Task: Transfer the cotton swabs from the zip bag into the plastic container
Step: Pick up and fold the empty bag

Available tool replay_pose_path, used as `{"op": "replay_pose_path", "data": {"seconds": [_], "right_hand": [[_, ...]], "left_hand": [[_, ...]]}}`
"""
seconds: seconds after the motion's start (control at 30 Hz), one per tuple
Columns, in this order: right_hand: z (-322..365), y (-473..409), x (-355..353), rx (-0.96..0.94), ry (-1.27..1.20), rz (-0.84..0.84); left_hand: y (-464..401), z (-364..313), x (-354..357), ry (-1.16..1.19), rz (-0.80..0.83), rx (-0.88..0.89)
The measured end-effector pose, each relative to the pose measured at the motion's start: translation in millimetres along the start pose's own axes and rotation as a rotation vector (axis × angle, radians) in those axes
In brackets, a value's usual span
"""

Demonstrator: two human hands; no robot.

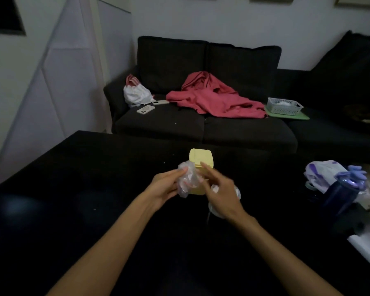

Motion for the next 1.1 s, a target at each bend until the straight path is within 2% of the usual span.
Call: {"op": "replay_pose_path", "data": {"seconds": [0.07, 0.13, 0.17, 0.27, 0.33, 0.5, 0.63, 0.73, 0.83, 0.9, 0.97, 1.03, 1.1], "right_hand": [[-6.3, -30.4, -26.7, -0.001, -0.028, -0.076], [-15.6, -70.5, -44.7, -0.001, 0.126, -0.021], [-20.8, -92.3, -46.0, 0.009, 0.237, 0.101], [-39.1, -128.7, -36.1, 0.129, 0.484, 0.607], [-52.2, -142.7, -29.0, 0.184, 0.581, 0.808], [-62.1, -164.5, -29.0, 0.113, 0.65, 0.807], [-58.4, -165.3, -41.0, 0.249, 0.355, 0.853], [-60.5, -165.4, -44.1, 0.357, 0.155, 0.799], [-67.2, -164.2, -41.3, 0.382, 0.092, 0.756], [-70.2, -163.6, -40.3, 0.393, 0.059, 0.729], [-71.9, -163.9, -40.9, 0.408, 0.034, 0.719], [-71.4, -163.8, -41.4, 0.417, 0.017, 0.723], [-69.7, -163.1, -41.2, 0.413, 0.014, 0.729]], "left_hand": [[-7.9, -12.4, -5.5, -0.058, -0.065, 0.081], [-20.6, -24.5, -11.2, -0.116, -0.106, 0.155], [-28.9, -31.2, -13.1, -0.139, -0.112, 0.18], [-42.8, -41.6, -16.2, -0.214, -0.112, 0.199], [-50.6, -46.1, -17.4, -0.246, -0.091, 0.206], [-56.2, -51.7, -25.2, -0.279, -0.077, 0.203], [-55.5, -49.7, -30.8, -0.25, -0.08, 0.22], [-57.4, -49.2, -27.1, -0.28, -0.082, 0.364], [-63.2, -49.2, -12.0, -0.502, -0.061, 0.634], [-67.4, -47.3, 4.0, -0.739, -0.033, 0.828], [-73.5, -43.5, 20.0, -0.982, -0.027, 0.949], [-82.6, -38.5, 32.6, -1.176, -0.052, 0.943], [-95.9, -33.3, 39.4, -1.325, -0.122, 0.834]]}}
Point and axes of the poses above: each hand's wrist, its own y-axis away from the middle knuckle, its own x-axis out of the palm, z = x × y, the point moved 3 cm from there along -y, towards the middle knuckle, and after that the axes turned 15 degrees about y, right-handed, at the moved point
